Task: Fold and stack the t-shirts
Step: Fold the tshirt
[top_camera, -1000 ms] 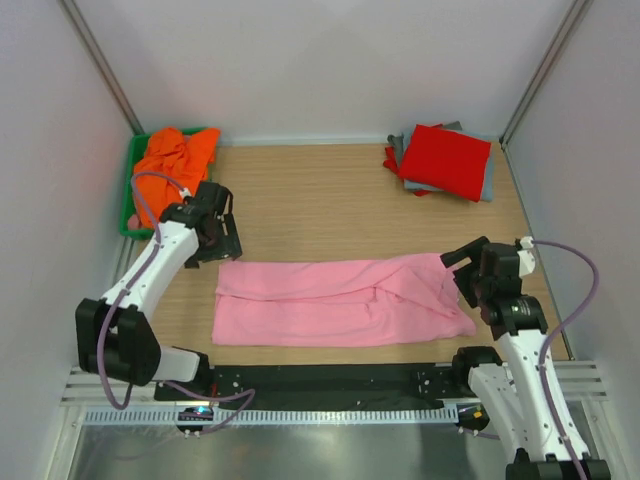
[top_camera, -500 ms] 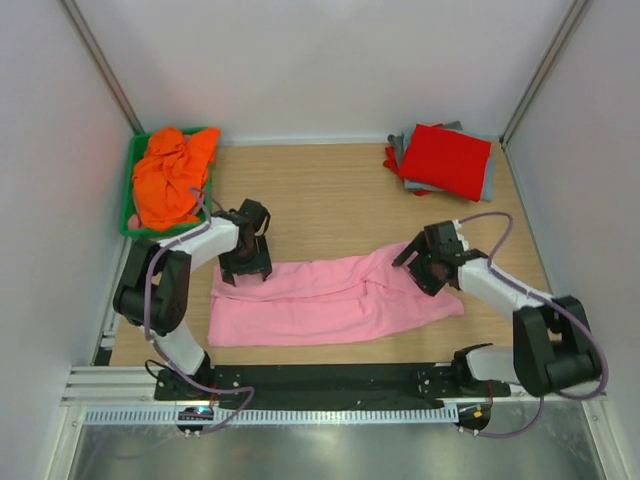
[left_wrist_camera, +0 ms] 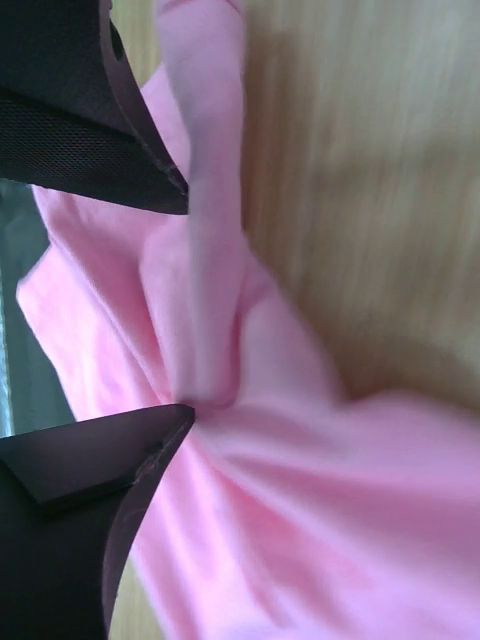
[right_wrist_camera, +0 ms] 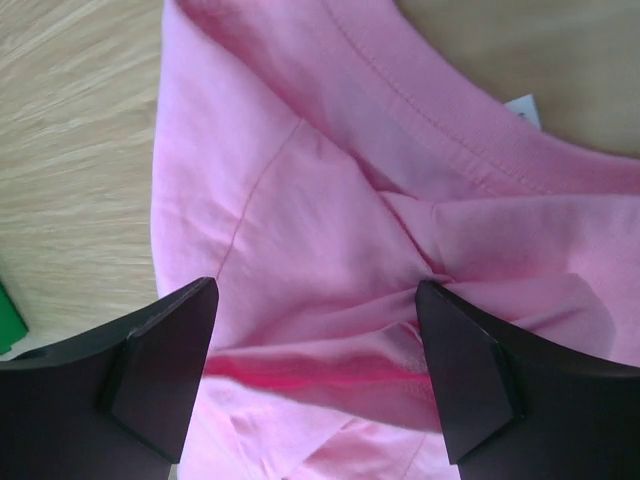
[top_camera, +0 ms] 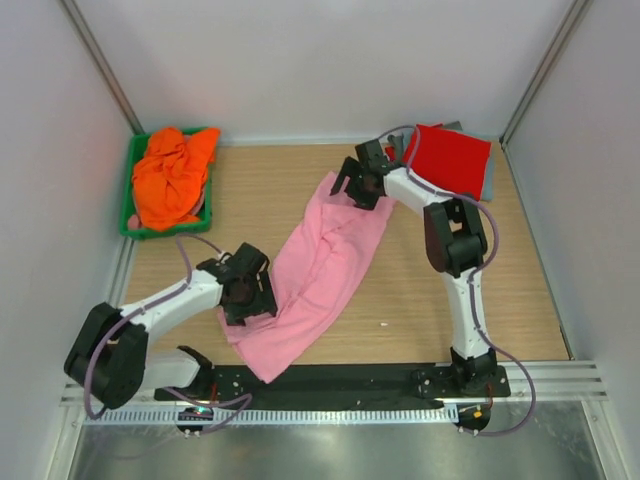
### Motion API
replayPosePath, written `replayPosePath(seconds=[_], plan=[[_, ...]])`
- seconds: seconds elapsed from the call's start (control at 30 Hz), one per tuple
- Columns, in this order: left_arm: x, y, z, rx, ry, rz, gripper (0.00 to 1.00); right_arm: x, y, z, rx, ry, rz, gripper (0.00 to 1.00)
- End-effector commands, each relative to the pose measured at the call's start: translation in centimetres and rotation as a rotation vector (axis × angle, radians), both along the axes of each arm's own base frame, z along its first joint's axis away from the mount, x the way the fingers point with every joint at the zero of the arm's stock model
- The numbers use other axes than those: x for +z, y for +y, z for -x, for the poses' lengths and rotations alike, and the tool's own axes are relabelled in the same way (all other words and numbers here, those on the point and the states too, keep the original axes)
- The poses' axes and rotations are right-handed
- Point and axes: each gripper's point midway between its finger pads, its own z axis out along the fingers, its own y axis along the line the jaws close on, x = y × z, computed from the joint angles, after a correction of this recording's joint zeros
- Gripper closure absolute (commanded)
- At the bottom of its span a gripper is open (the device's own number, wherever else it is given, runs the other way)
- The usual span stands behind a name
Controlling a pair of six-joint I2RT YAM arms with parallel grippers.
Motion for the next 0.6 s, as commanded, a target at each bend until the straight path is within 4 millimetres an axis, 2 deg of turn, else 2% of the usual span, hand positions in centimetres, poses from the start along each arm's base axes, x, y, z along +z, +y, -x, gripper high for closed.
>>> replayPosePath(seconds=[0.0,0.07,0.13,0.17,0.2,0.23,0.27,0.3,0.33,0.37,0.4,0.43,0.47,0.5,0.53,0.57], plan=[[1.7,-3.6,3.0,0.070,0.013,0.181,0.22,-2.6,2.6,-1.1,0.177,0.049,0.021,0.13],[2.5,-6.0,4.1,0.078,-0.018,0.244,0.22,-2.7,4.2,-3.0,0.225,0.012,-0.008,0.13],[3.1,-8.0,4.7,0.068,-0.037,0.287,0.22,-2.6,5.2,-4.2,0.257,-0.020,-0.035,0.13],[3.9,-10.3,5.4,0.019,-0.057,0.345,0.21,-1.5,6.2,-5.5,0.275,-0.081,-0.075,0.13],[4.2,-11.6,5.8,0.006,-0.058,0.376,0.21,-1.3,7.1,-6.0,0.297,-0.108,-0.116,0.12],[4.1,-12.9,6.2,0.010,-0.043,0.394,0.21,-1.2,8.9,-5.6,0.371,-0.117,-0.214,0.04],[4.6,-14.6,7.2,-0.043,-0.043,0.422,0.21,-0.5,9.7,-6.0,0.391,-0.152,-0.250,0.00],[6.1,-16.2,6.5,-0.060,-0.088,0.438,0.21,1.5,10.6,-7.2,0.414,-0.231,-0.283,0.00],[5.9,-17.0,6.8,-0.094,-0.081,0.416,0.20,1.6,11.0,-7.4,0.442,-0.250,-0.291,0.00],[6.6,-18.1,7.7,-0.136,-0.079,0.426,0.20,2.4,10.9,-8.0,0.447,-0.284,-0.282,0.00],[8.8,-19.9,7.5,-0.159,-0.103,0.469,0.19,4.3,11.1,-8.6,0.455,-0.330,-0.282,0.00],[9.6,-20.6,7.6,-0.180,-0.115,0.479,0.19,5.1,10.6,-9.2,0.460,-0.363,-0.256,0.00],[10.2,-20.4,7.9,-0.212,-0.126,0.458,0.19,7.1,10.2,-9.5,0.452,-0.399,-0.237,0.00],[12.4,-20.8,7.5,-0.220,-0.161,0.472,0.18,8.1,9.5,-9.5,0.441,-0.401,-0.210,0.00],[12.4,-19.0,6.8,-0.202,-0.196,0.388,0.16,8.9,8.2,-9.9,0.414,-0.423,-0.156,0.00],[14.8,-18.6,6.1,-0.209,-0.256,0.395,0.15,13.5,7.6,-9.5,0.402,-0.491,-0.142,0.00]])
